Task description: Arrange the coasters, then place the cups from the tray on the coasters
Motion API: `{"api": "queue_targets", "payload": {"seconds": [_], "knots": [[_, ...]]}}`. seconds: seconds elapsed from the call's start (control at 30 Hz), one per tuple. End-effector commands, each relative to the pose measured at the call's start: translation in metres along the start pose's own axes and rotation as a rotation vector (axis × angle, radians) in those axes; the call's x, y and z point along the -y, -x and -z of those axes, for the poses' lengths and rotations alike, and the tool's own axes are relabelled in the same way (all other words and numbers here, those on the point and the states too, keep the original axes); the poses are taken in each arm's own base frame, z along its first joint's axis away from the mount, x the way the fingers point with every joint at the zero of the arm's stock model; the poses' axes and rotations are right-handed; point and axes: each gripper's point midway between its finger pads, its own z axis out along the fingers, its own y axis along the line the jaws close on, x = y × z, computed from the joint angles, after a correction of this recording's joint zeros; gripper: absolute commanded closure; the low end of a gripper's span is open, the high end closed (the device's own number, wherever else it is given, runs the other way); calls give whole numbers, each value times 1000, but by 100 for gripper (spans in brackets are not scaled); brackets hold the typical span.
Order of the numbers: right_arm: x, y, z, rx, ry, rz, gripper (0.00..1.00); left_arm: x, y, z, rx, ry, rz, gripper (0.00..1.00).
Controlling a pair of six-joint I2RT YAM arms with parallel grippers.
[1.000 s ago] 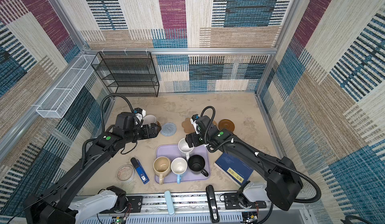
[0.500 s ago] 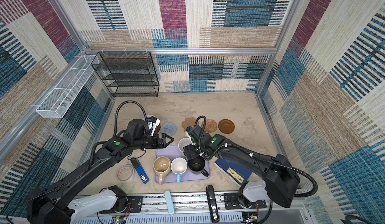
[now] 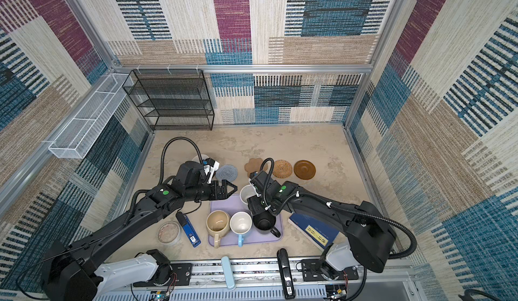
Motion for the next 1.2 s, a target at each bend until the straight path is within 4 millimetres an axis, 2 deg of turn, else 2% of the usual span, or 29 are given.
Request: {"api": "queue_targets", "payload": {"seconds": [0.0, 0.33, 0.43, 0.73, 1.17], "knots": [[2, 13, -2, 55, -22, -8, 32, 0, 7, -7, 29, -1, 13, 4], [11, 13, -7, 57, -73, -9, 44, 3, 11, -27, 17, -6, 13, 5], [11, 18, -5, 78, -74, -9, 50, 3, 12, -34, 13, -7, 12, 5], [9, 22, -7, 91, -66, 8, 58, 0, 12, -52, -8, -4, 19, 5], [5, 33, -7, 98, -66, 36, 80, -1, 12, -55, -2, -8, 20, 6]]}}
